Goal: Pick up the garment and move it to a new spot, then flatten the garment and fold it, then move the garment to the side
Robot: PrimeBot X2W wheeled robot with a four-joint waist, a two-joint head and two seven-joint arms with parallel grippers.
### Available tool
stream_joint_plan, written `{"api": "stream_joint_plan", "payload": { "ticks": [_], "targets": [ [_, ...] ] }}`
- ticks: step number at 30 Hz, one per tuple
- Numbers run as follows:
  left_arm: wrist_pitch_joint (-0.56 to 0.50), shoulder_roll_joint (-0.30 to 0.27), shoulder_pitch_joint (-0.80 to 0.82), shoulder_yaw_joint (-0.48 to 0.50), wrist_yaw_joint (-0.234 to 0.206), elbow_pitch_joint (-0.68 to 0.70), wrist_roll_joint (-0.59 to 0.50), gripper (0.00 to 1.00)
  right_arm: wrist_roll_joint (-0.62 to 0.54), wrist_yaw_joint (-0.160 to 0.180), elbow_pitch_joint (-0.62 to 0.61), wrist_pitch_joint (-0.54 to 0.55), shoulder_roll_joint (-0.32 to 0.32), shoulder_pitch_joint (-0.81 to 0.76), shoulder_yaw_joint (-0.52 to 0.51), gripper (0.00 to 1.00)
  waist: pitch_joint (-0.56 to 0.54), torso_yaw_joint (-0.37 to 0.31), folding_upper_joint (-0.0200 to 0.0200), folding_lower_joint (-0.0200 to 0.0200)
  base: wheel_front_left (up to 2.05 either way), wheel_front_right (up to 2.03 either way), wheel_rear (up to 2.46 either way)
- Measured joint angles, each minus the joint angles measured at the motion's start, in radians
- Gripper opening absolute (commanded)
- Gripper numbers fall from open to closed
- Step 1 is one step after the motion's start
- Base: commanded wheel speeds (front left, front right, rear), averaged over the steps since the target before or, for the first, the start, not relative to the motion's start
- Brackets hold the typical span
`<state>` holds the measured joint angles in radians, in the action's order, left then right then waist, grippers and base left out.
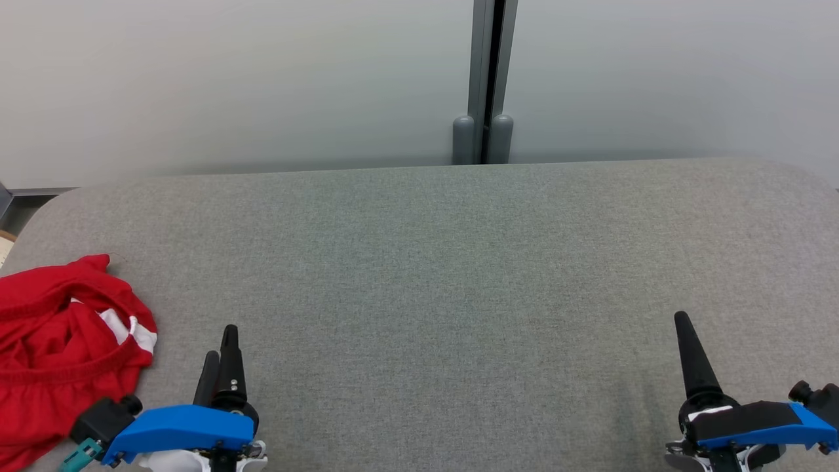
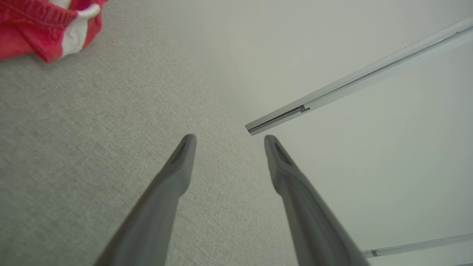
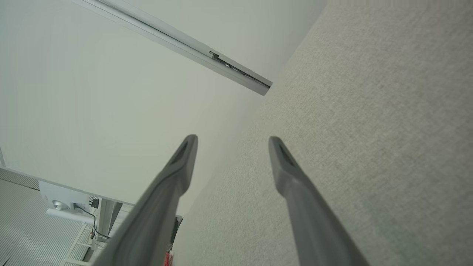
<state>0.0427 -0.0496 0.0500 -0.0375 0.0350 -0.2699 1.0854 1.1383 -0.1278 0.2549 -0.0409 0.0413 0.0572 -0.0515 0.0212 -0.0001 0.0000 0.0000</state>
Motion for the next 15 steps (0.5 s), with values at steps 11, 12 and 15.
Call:
{"api": "stream_joint_plan", "payload": {
  "ticks": [11,12,15],
  "targets": [
    [0.037,-0.023,0.010,-0.051,-0.026,-0.001,-0.184,1.00,-0.207,0.000,-0.032,-0.040,0.000,0.000,0.011,1.00,0.003,0.003,0.0000,0.0000,0.00,0.00,0.00],
    [0.046,-0.029,0.010,-0.065,-0.029,0.006,-0.233,1.00,-0.249,0.000,-0.038,-0.049,0.001,0.000,0.014,1.00,0.004,0.004,0.0000,0.0000,0.00,0.00,0.00],
    [0.056,-0.034,0.009,-0.076,-0.030,0.009,-0.274,1.00,-0.292,0.000,-0.042,-0.058,0.001,-0.001,0.017,1.00,0.003,0.005,0.0000,0.0000,0.00,0.00,0.00]
  ]
}}
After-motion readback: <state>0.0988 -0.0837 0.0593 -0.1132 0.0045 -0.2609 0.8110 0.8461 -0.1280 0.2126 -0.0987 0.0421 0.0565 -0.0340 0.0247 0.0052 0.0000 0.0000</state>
